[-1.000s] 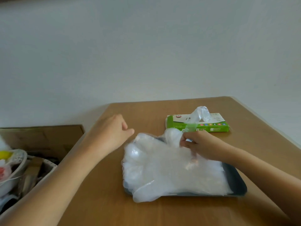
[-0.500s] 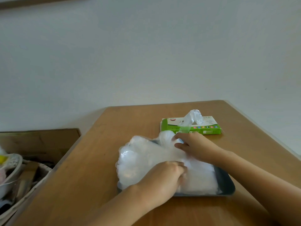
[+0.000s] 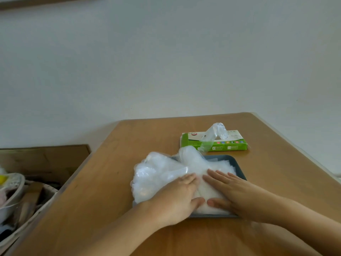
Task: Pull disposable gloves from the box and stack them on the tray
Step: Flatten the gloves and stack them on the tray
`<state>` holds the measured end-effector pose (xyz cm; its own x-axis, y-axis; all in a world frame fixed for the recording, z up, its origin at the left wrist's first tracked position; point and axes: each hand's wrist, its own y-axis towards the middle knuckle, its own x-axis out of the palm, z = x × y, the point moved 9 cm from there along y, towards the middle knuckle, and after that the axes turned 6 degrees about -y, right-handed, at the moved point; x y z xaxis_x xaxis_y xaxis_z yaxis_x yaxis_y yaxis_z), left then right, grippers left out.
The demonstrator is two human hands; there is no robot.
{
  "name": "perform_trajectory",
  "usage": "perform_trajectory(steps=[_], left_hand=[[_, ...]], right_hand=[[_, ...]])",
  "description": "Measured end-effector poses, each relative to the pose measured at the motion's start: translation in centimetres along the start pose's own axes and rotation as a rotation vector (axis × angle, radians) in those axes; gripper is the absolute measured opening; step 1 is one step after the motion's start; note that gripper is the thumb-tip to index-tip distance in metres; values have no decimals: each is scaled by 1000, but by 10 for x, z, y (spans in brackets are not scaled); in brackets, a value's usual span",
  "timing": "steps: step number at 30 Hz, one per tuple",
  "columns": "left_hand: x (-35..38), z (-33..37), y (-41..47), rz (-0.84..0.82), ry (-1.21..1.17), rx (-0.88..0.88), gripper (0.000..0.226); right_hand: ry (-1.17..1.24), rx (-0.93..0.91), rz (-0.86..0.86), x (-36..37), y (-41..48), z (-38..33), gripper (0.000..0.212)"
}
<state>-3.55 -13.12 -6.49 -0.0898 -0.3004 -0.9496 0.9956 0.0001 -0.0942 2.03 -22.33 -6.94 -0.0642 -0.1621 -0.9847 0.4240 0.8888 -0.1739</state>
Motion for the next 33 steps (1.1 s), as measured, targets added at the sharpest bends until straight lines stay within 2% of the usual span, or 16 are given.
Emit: perform_trajectory(steps=[3,5,7,14,16,18,20,21,22,24,27,29,32,33], left_hand=[[-11,-31,0,-51,209,-98,71],[-20,-60,-2,-65,262,-198,78],[-23,-78,-8,-108,240,-249,86],[-30,-90,-23,-225,127,-269,110],[-44,-83,-22,-212,68,-289,105],[-67,-73,-12,-120,2,-280,82],[-94,-64,7,23,-24,-251,69],[-105,-61,18,82,-40,-239,68],[-113,-57,30,130,-66,-222,66],[-123,-47,57,195,-118,-179,60],[-119,-37,100,180,-118,-155,47],[-106,-39,125,129,-105,-189,35],[-81,-50,147,23,-116,-265,38],[-72,-54,151,-20,-103,-286,40]], right_hand=[[-91,1,-32,4,3,1,83],[-116,18,-50,4,3,4,86],[-123,42,-88,4,2,9,89],[-80,74,-155,1,-5,21,97],[-17,100,-149,-8,-5,28,93],[150,166,48,-36,3,45,68],[269,236,377,-73,10,74,33],[273,278,517,-88,12,92,27],[270,298,619,-99,14,107,31],[229,247,695,-112,29,121,54],[96,122,623,-111,62,112,76],[28,81,637,-104,79,106,68],[115,59,829,-108,80,109,23],[187,80,891,-111,75,116,14]])
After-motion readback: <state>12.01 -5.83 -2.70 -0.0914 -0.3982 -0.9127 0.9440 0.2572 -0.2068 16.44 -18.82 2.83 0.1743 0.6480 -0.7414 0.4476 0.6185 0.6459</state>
